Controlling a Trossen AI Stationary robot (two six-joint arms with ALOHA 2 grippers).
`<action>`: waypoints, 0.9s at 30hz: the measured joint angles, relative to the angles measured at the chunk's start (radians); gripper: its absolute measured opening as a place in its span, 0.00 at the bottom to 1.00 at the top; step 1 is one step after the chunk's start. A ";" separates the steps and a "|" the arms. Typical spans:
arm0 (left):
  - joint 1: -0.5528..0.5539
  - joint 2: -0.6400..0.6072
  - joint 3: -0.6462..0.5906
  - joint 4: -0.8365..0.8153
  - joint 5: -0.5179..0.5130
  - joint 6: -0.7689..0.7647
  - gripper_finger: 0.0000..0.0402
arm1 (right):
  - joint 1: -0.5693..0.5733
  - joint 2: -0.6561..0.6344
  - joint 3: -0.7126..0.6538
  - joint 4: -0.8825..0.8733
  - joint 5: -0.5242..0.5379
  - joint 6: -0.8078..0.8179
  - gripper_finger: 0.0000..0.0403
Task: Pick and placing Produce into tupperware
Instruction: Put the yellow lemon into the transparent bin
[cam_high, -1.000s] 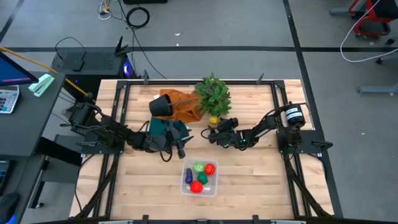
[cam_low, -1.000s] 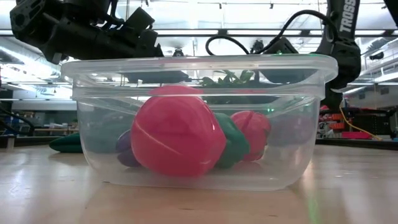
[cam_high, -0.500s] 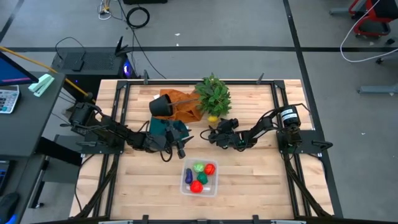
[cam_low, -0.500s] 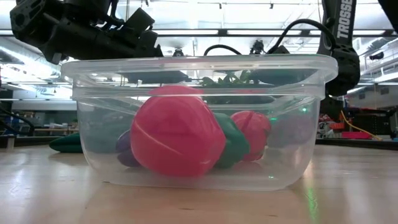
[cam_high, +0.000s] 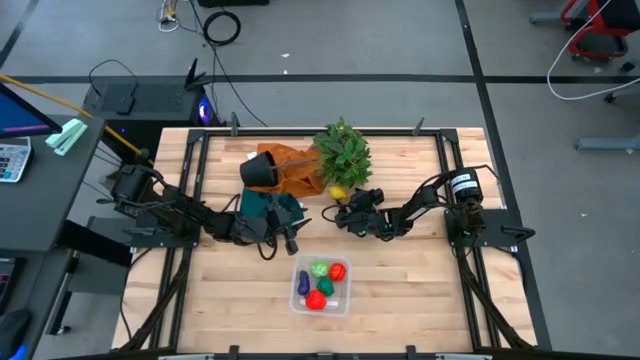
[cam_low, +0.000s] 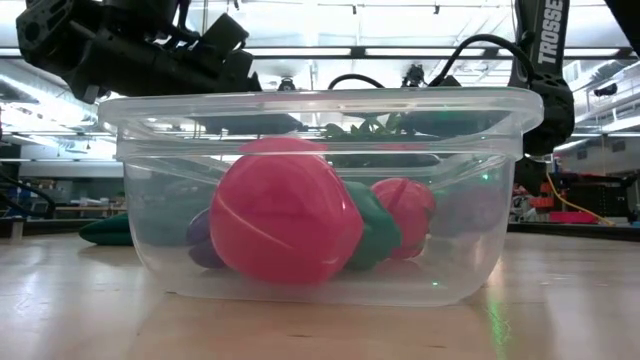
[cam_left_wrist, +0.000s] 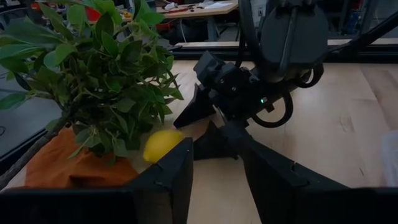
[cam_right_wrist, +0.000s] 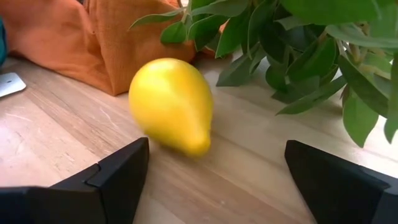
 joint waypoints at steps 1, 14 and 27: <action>0.000 0.000 0.000 -0.004 0.000 0.000 0.36 | 0.000 0.000 0.000 0.001 0.000 -0.001 0.83; 0.000 0.000 0.000 -0.018 0.000 -0.002 0.37 | -0.030 0.000 0.005 0.029 -0.031 -0.079 0.83; 0.000 0.000 0.000 -0.024 0.000 -0.003 0.38 | -0.050 -0.001 0.005 0.046 -0.060 -0.106 0.83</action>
